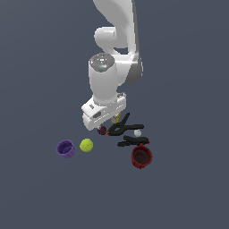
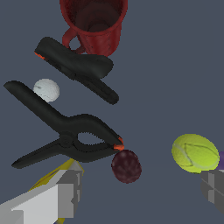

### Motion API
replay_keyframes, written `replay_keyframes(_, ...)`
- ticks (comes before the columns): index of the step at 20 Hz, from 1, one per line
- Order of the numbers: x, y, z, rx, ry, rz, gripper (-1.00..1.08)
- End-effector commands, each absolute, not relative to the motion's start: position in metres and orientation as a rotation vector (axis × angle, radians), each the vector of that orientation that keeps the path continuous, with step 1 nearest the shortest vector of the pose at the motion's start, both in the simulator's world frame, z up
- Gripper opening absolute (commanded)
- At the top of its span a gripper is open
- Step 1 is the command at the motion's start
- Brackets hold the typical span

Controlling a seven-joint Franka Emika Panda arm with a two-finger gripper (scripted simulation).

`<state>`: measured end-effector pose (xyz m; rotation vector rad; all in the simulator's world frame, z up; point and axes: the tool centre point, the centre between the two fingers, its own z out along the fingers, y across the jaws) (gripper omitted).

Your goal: Pick up a designated object from a clutter of objects.

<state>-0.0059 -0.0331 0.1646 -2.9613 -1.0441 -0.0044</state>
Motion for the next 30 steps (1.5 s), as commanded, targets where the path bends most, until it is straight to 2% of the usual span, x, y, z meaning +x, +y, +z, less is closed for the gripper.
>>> replay_keyframes(1,-0.010,-0.039,0.152,-2.932,-1.124,-0.005,1.00)
replay_keyframes(15,-0.036,-0.065,0.093,-2.767,-1.487,-0.001,1.00)
replay_keyframes(30,-0.044,-0.071,0.076,-2.720,-1.571,0.001,1.00)
